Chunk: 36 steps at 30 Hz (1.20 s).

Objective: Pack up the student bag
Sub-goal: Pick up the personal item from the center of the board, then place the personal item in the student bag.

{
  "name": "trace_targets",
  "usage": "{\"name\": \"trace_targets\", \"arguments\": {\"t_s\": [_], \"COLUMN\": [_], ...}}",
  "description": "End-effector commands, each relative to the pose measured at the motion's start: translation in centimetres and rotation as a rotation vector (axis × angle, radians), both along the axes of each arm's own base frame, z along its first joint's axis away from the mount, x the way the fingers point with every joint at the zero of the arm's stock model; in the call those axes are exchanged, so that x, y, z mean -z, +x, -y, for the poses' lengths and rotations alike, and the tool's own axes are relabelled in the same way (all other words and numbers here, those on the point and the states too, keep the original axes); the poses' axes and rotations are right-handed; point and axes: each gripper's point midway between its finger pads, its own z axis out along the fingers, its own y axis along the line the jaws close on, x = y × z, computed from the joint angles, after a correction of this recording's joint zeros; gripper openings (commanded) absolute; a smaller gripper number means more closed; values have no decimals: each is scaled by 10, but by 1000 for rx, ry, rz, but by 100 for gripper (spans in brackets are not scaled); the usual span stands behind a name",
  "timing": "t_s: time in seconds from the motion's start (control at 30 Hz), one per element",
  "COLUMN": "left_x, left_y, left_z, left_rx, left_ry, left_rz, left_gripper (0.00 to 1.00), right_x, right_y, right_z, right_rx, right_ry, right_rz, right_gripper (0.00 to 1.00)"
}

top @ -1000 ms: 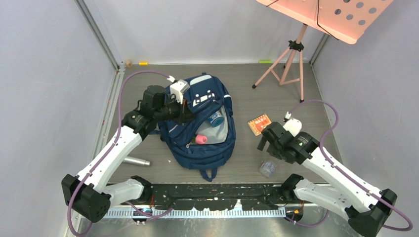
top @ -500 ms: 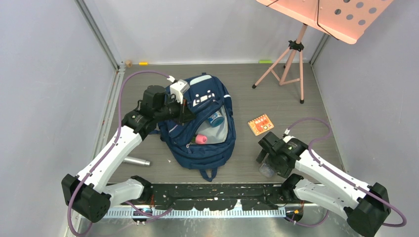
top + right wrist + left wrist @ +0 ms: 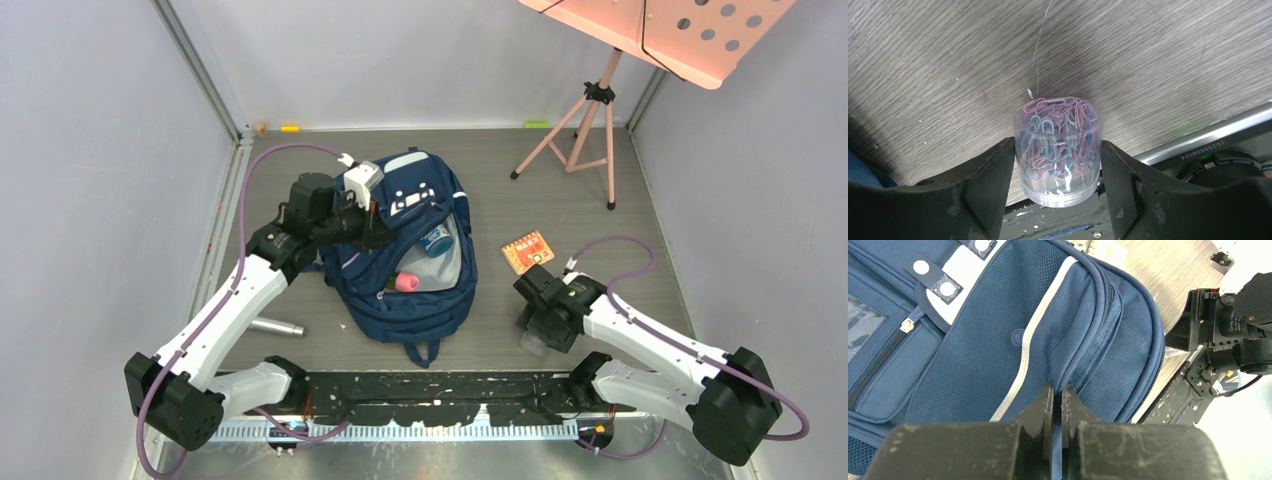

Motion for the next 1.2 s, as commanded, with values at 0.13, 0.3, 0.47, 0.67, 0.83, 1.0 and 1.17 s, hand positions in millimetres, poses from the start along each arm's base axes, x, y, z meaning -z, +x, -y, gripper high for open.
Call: {"name": "trace_targets", "arguments": {"t_s": [0.13, 0.3, 0.47, 0.67, 0.83, 1.0, 1.17], "left_x": [-32, -33, -33, -35, -36, -37, -36], "left_y": [19, 19, 18, 15, 14, 13, 14], "left_z": [-7, -7, -5, -2, 0, 1, 1], "left_rx": [-62, -61, -52, -35, -21, -16, -13], "left_ry": [-19, -20, -29, -45, -54, -58, -57], "left_rz": [124, 128, 123, 120, 121, 124, 121], "left_gripper": [0, 0, 0, 0, 0, 0, 0], "right_x": [0, -44, -115, -179, -194, -199, -195], "right_y": [13, 40, 74, 110, 130, 151, 153], "right_z": [-4, -8, -39, -111, -170, -221, -257], "right_rx": [-38, -114, -229, -344, -418, -465, -518], "right_ry": [-2, 2, 134, 345, 415, 486, 546], "right_rz": [45, 201, 439, 712, 850, 918, 926], "right_gripper": [55, 49, 49, 49, 49, 48, 48]}}
